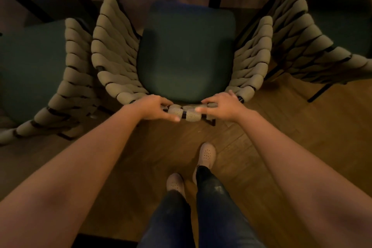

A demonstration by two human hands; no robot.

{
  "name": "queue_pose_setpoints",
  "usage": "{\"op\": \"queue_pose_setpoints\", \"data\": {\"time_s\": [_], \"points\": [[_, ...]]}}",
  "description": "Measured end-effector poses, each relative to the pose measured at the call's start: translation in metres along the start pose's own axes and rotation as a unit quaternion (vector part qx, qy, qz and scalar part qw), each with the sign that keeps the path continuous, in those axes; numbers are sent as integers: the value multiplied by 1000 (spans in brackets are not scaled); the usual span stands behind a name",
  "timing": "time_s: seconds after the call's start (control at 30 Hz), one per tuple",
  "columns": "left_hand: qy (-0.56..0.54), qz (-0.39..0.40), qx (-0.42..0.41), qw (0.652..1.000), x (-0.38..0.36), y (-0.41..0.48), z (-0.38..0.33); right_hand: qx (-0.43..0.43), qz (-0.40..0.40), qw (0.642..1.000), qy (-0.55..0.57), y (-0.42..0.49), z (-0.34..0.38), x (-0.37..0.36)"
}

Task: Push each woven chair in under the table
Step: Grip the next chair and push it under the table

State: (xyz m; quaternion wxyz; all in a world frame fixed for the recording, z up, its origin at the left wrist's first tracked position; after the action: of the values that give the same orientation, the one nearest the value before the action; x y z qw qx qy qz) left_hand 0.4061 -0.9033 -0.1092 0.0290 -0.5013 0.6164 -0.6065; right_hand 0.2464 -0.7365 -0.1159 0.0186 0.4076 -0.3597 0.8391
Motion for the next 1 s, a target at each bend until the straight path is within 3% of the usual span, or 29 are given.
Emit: {"op": "queue_pose_setpoints", "data": {"time_s": [0.07, 0.13, 0.2, 0.23, 0.3, 0.37, 0.4, 0.47, 0.53, 0.63, 0.73, 0.87, 1.0], "points": [[-75, -89, 47, 992, 12, -4, 17, -45, -136, 990, -3, -3, -21, 11], [-23, -256, 109, 960, 25, -8, 44, -113, -275, 955, -5, -11, -40, 18], [-15, -358, 193, 913, 27, -16, 71, -201, -345, 908, 122, -20, -52, 20], [-61, -372, 240, 895, 26, -19, 82, -255, -351, 871, 230, -21, -57, 17], [-257, -349, 312, 845, 19, -24, 92, -349, -316, 769, 433, -16, -62, 5], [-466, -311, 338, 756, 15, -17, 98, -389, -282, 676, 559, -10, -59, -1], [-538, -297, 349, 707, 15, -12, 104, -398, -281, 654, 578, -8, -58, 1], [-618, -256, 375, 642, 25, -7, 113, -417, -286, 647, 570, -3, -60, 4], [-652, -210, 379, 622, 35, -2, 122, -425, -296, 650, 556, -1, -61, 5], [-624, -172, 371, 666, 45, 3, 133, -421, -325, 650, 543, 2, -62, 13], [-615, -147, 342, 695, 44, 4, 134, -405, -360, 674, 502, 5, -67, 33], [-625, -144, 320, 697, 39, 9, 117, -390, -382, 707, 450, 15, -80, 71], [-634, -181, 332, 674, 39, 19, 95, -395, -355, 737, 417, 18, -104, 84]]}}
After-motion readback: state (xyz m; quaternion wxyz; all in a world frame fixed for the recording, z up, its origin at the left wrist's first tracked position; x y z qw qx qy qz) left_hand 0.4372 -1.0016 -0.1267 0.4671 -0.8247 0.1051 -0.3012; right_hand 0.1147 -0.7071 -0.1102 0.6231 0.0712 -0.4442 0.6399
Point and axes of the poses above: each hand's wrist, its own y-axis towards the middle knuckle, its own x-axis out of the back of the hand, z = x × y, the point moved 4 cm from there along y, towards the middle knuckle, and after that the axes turned 4 degrees about y, right-handed, at the moved point
